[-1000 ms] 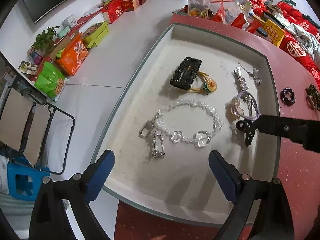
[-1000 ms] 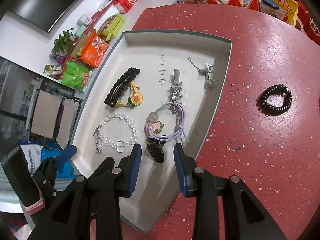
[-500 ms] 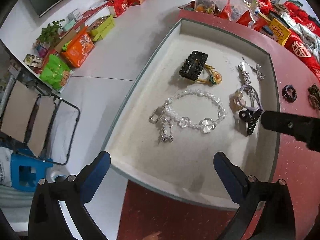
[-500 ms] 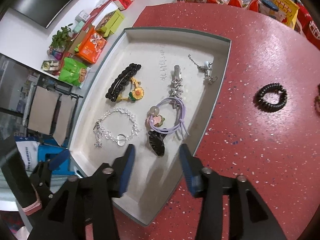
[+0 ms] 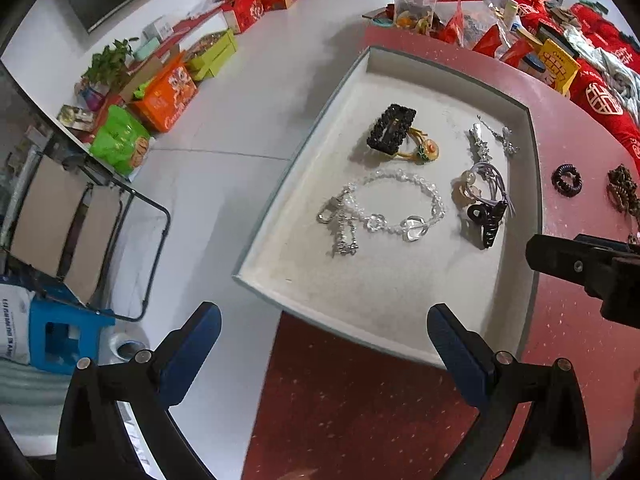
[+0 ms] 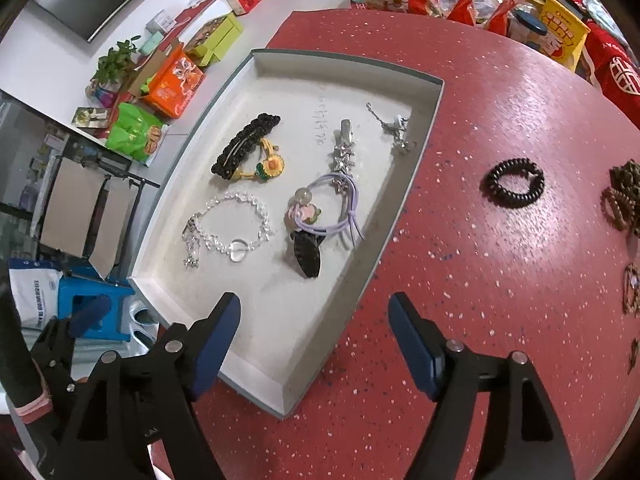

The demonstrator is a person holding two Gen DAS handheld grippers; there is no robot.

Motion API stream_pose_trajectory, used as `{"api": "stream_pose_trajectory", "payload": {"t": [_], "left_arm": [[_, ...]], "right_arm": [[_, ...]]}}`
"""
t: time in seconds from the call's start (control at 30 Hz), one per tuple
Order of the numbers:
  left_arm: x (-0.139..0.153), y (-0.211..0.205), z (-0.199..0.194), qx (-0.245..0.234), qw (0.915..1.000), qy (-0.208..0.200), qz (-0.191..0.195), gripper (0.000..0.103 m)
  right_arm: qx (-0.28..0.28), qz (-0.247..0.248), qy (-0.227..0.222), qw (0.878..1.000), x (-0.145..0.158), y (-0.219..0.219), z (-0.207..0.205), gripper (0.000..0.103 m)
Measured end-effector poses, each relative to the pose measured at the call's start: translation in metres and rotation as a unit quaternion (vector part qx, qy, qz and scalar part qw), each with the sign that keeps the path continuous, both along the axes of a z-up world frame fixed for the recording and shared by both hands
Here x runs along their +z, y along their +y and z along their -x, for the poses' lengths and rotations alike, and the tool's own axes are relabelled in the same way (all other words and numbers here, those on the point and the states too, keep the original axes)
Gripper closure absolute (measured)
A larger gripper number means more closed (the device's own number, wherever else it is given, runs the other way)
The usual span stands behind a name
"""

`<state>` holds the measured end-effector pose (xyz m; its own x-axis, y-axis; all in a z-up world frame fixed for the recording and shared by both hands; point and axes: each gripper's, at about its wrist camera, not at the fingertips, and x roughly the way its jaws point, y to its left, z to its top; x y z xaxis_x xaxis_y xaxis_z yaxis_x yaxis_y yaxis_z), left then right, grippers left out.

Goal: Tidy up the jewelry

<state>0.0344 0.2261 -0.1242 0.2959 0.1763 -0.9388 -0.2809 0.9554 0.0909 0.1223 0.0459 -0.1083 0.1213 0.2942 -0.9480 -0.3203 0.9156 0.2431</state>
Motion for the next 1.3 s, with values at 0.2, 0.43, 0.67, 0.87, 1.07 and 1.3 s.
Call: {"api": "stream_pose_trajectory", "payload": {"t": [0.2, 0.43, 0.67, 0.87, 1.07, 1.3], "left_arm": [[0.014, 0.003, 0.012, 0.011, 0.9996, 0.003, 0.026, 0.0], [0.029, -0.006, 0.027, 0.014, 0.9997, 0.008, 0.018, 0.0], [0.057, -0.015, 0.044, 0.007, 1.0, 0.001, 0.004, 0.0], [0.088, -0.022, 0.06, 0.004, 1.0, -0.005, -0.006, 0.0], [0.12, -0.03, 0.071, 0.01, 0.9996, -0.022, -0.015, 0.0], [0.152, -0.036, 0.082, 0.025, 0.9989, -0.039, -0.009, 0.0]], "right_arm": [[0.002, 0.003, -0.007, 1.0, 0.015, -0.007, 0.011, 0.015], [0.006, 0.008, -0.034, 0.999, 0.038, -0.013, 0.024, 0.0], [0.015, 0.023, -0.014, 1.0, 0.055, -0.022, 0.041, 0.0], [0.011, 0.025, -0.019, 0.999, 0.082, -0.036, 0.058, 0.0], [0.003, 0.022, -0.057, 0.998, 0.124, -0.047, 0.072, 0.0], [0.002, 0.02, -0.107, 0.994, 0.17, -0.048, 0.091, 0.0]]}}
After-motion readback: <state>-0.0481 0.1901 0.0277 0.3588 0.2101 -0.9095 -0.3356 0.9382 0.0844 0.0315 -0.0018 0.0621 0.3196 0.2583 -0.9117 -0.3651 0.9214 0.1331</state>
